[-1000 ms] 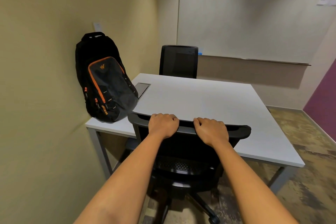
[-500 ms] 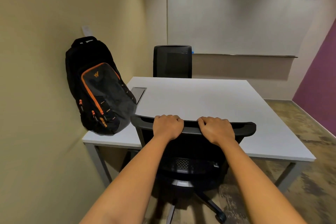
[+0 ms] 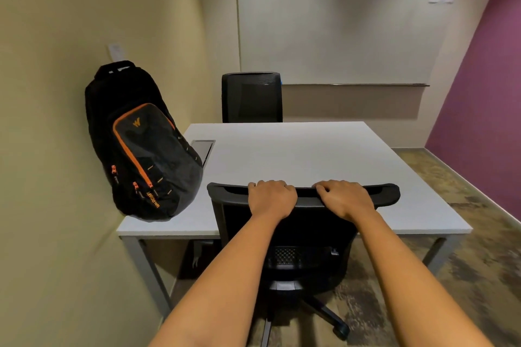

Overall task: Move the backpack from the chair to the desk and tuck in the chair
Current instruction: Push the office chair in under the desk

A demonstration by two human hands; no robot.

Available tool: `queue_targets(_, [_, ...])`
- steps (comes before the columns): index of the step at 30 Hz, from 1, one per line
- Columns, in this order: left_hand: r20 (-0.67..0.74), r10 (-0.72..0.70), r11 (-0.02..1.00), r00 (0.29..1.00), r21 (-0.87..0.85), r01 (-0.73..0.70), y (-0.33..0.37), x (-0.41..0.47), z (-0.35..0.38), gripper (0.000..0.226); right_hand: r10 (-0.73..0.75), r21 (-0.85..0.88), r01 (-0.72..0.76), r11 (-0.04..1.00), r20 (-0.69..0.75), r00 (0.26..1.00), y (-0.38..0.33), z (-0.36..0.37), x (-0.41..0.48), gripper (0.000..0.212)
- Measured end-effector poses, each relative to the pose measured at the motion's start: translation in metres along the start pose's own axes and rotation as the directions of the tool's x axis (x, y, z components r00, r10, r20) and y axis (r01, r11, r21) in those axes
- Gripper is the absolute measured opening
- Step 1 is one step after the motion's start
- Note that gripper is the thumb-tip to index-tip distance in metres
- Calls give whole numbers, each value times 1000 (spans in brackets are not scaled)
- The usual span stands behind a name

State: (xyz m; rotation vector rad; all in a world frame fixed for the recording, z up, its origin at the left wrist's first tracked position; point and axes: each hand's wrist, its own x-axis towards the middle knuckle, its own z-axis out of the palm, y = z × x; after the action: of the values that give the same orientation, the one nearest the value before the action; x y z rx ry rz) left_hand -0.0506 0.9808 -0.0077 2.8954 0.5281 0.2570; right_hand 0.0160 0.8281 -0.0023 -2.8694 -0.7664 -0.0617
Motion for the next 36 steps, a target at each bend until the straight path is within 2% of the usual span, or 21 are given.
queue_targets(9, [42, -16, 1000, 999, 0, 16, 1, -2, -4, 44, 58, -3, -58, 998, 56, 997, -3, -3, -2, 44])
queue_targets(14, [38, 4, 1000, 999, 0, -4, 0, -5, -4, 46, 55, 16, -56, 998, 26, 998, -5, -1, -8, 38])
queue_targets(17, [-17, 9, 1000, 1000, -22, -9, -1, -11, -3, 45, 52, 43, -51, 998, -27, 998, -7, 0, -13, 36])
queue_targets(24, [-182, 21, 998, 983, -59, -32, -5, -28, 3, 38, 7, 92, 1, 996, -82, 997, -11, -1, -31, 50])
queue_targets(29, [-167, 75, 997, 983, -21, -79, -8, -45, 4, 45, -5, 94, 11, 996, -68, 998, -10, -1, -45, 45])
queue_targets(31, [-139, 95, 995, 986, 27, -93, -8, -51, 2, 47, -7, 102, 14, 995, -70, 998, -10, 1, -51, 50])
queue_targets(36, [-113, 81, 997, 990, 12, -81, -9, -69, 0, 49, -14, 134, 26, 991, -89, 996, -6, 8, -73, 58])
